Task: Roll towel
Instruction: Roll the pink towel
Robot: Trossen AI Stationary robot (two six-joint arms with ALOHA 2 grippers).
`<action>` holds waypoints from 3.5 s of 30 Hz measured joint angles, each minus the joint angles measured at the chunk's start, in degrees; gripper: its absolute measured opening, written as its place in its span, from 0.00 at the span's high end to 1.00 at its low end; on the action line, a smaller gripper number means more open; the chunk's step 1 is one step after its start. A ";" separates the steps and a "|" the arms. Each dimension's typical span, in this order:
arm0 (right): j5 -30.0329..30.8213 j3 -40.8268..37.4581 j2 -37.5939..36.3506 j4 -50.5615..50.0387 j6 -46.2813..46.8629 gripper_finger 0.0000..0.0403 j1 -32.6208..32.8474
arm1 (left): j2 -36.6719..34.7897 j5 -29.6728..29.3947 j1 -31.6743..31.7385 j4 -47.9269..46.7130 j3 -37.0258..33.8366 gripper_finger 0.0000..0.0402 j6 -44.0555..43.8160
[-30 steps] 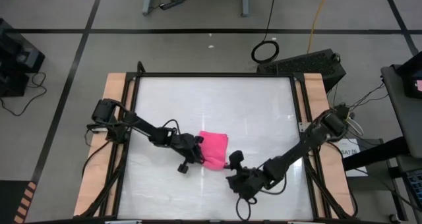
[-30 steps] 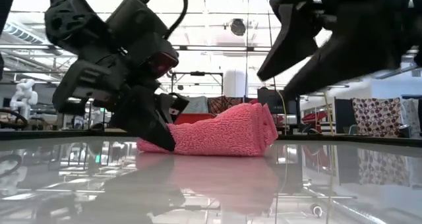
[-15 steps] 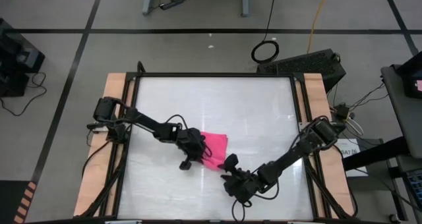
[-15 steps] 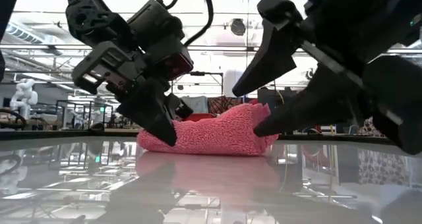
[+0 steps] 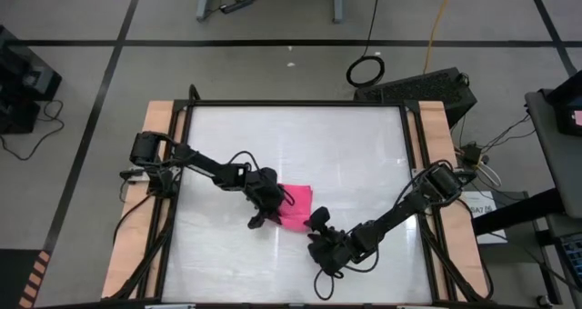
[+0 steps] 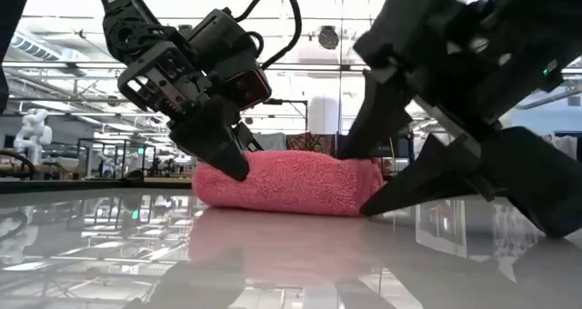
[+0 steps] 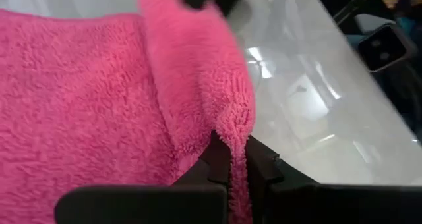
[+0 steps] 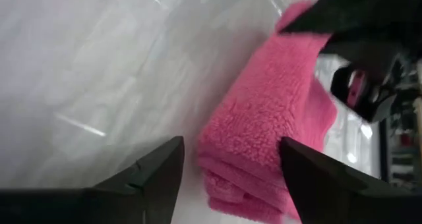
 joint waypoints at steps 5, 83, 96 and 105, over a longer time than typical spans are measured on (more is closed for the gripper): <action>-1.12 0.06 1.88 -0.28 5.28 0.46 -1.54 | -0.04 1.08 0.01 -0.57 0.00 0.97 -0.02; -24.08 -10.69 -5.84 20.45 54.77 0.97 -3.92 | -3.26 -21.90 -14.54 -10.77 0.09 0.41 17.09; -30.48 -21.68 -6.08 42.08 64.31 0.97 -6.73 | -4.03 -25.16 -14.74 -11.82 0.00 0.41 16.67; -40.01 -21.73 -6.01 46.29 65.82 0.97 -10.19 | -9.33 -39.64 -17.90 -15.16 -0.07 0.41 22.91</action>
